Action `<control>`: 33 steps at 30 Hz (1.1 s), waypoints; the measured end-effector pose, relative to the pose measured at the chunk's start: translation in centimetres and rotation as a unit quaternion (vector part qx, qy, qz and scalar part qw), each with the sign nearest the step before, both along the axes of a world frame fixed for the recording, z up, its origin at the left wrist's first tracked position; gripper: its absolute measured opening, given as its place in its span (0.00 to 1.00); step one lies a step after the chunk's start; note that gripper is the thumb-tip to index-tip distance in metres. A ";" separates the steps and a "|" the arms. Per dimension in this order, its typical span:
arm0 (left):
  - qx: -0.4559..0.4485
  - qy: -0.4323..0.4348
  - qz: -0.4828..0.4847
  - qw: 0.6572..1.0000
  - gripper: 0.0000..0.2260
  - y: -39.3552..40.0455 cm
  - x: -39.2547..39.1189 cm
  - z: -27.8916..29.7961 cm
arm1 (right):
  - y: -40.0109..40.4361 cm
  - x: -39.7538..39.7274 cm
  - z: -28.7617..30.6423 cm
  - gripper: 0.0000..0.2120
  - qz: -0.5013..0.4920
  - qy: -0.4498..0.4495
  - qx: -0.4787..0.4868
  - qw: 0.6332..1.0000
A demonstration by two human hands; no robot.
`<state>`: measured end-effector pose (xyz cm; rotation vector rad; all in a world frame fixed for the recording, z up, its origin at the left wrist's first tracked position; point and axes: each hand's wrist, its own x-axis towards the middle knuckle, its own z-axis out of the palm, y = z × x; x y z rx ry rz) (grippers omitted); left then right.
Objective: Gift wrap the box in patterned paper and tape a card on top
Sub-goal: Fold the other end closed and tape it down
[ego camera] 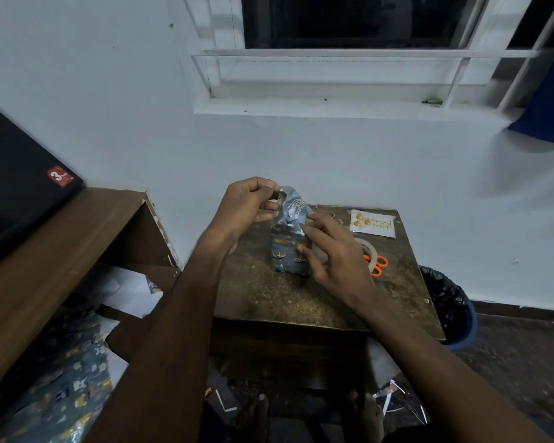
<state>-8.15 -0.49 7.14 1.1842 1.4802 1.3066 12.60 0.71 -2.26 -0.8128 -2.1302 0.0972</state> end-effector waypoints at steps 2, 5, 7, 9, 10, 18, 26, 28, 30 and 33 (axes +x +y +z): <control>-0.005 -0.028 -0.008 1.000 0.07 0.0 -0.3 -0.4 | 0.1 0.1 0.4 0.17 0.015 -0.013 -0.001 1.000; -0.014 -0.028 -0.023 0.999 0.09 0.0 -0.6 -1.4 | 0.2 0.1 1.0 0.14 0.028 -0.013 -0.014 0.999; -0.029 -0.011 -0.037 0.999 0.10 0.0 -0.7 -2.2 | 0.4 0.2 1.1 0.14 0.039 -0.017 -0.024 0.999; -0.047 -0.021 -0.040 0.998 0.12 0.1 -0.7 -2.7 | 0.8 0.2 1.2 0.15 0.050 -0.018 -0.036 0.998; -0.053 -0.030 -0.038 0.997 0.13 0.2 -0.7 -2.9 | 0.9 0.2 1.2 0.16 0.055 -0.014 -0.042 0.997; -0.057 -0.062 -0.021 0.996 0.10 0.4 0.2 -4.0 | 0.9 -0.8 1.3 0.05 0.043 0.032 -0.083 0.995; 0.042 0.074 -0.042 0.996 0.11 -0.4 -1.0 -3.7 | 0.8 -1.5 0.8 0.10 0.016 0.050 -0.134 0.990; 0.042 0.064 -0.078 0.994 0.12 -0.8 -1.1 -3.2 | 0.7 -1.6 0.9 0.10 0.013 0.063 -0.145 0.987; 0.047 0.042 -0.112 0.992 0.12 -1.2 -1.3 -3.0 | 0.7 -1.7 1.1 0.08 0.014 0.080 -0.148 0.986; 0.063 0.053 -0.142 0.986 0.14 -1.4 -1.7 -3.2 | 0.6 -1.8 1.6 0.04 0.021 0.123 -0.166 0.978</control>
